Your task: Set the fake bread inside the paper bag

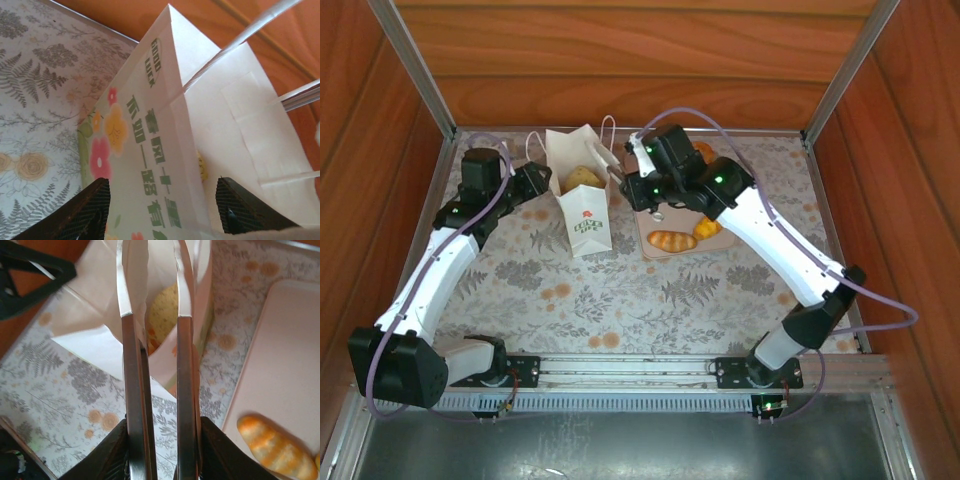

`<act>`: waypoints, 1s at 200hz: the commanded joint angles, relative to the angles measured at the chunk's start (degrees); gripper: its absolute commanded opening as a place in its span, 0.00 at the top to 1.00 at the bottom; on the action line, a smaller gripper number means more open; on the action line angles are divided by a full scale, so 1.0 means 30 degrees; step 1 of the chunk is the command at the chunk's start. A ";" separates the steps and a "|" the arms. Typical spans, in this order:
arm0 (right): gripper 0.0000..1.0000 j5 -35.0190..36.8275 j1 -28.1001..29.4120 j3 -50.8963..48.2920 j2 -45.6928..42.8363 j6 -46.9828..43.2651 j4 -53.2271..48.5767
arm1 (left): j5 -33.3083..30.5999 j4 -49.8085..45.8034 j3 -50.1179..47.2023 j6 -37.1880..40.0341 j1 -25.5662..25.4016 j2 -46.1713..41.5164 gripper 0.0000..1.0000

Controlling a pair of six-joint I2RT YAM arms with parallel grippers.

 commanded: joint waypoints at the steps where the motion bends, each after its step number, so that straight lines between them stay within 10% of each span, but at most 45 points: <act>1: 0.64 -0.0388 0.0147 -0.0078 -0.2183 -0.0512 0.1515 | 0.0580 -0.0208 0.0615 0.0045 0.0092 -0.0585 0.34; 128: 0.61 0.6597 -0.0262 -0.3695 -0.8309 0.1987 -0.4980 | -0.2057 -0.1271 -0.1454 0.2239 0.0154 -0.6058 0.06; 200: 0.60 0.1983 -0.6277 -0.8914 -0.8514 0.2215 -0.6893 | -0.3541 -0.2384 -0.3279 0.4722 0.0168 -0.8115 0.05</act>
